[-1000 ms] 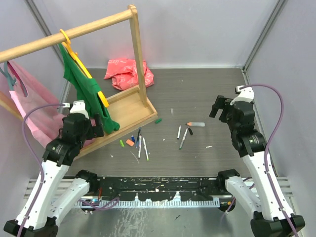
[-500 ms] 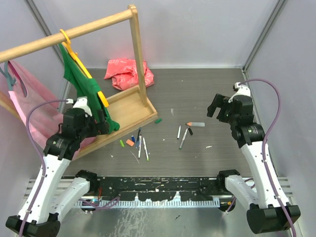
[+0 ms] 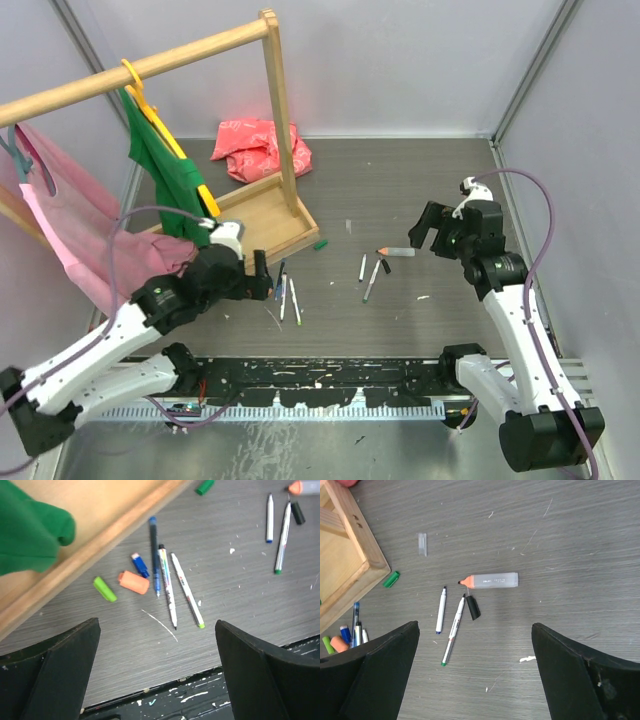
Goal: Insert the pens into the pen caps
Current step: Pick up the pen from the center of the board.
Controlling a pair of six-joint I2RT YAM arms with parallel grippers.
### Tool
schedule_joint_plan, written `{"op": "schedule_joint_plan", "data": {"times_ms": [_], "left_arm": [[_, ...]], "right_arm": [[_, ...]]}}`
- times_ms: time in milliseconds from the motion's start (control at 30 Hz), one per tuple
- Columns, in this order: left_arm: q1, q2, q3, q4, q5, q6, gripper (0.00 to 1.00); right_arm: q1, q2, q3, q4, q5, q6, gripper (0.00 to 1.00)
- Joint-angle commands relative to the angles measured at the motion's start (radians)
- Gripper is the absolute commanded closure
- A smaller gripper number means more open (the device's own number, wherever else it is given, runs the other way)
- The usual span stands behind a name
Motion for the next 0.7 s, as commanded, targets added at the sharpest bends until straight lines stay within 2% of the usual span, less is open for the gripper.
{"op": "schedule_joint_plan", "data": {"times_ms": [0,100,300,500,667], "left_arm": [[-0.173,0.110,-0.004,0.153,-0.179,-0.094,0.01],[-0.221,0.191,-0.004,0.233,-0.167,-0.117,0.01],[-0.226,0.328,0.025,0.353,-0.099,-0.120,0.02],[-0.227,0.463,0.098,0.277,-0.116,-0.167,0.07],[-0.226,0.529,0.095,0.226,-0.133,-0.245,0.10]], "right_arm": [[-0.006,-0.009,-0.033,0.063,-0.053,0.019,0.01],[-0.005,0.010,-0.052,0.063,-0.060,0.020,0.03],[-0.005,0.050,-0.057,0.050,-0.090,0.015,0.09],[-0.004,0.070,-0.075,0.042,-0.111,0.025,0.13],[-0.003,0.075,-0.094,0.044,-0.111,0.032,0.15]]}}
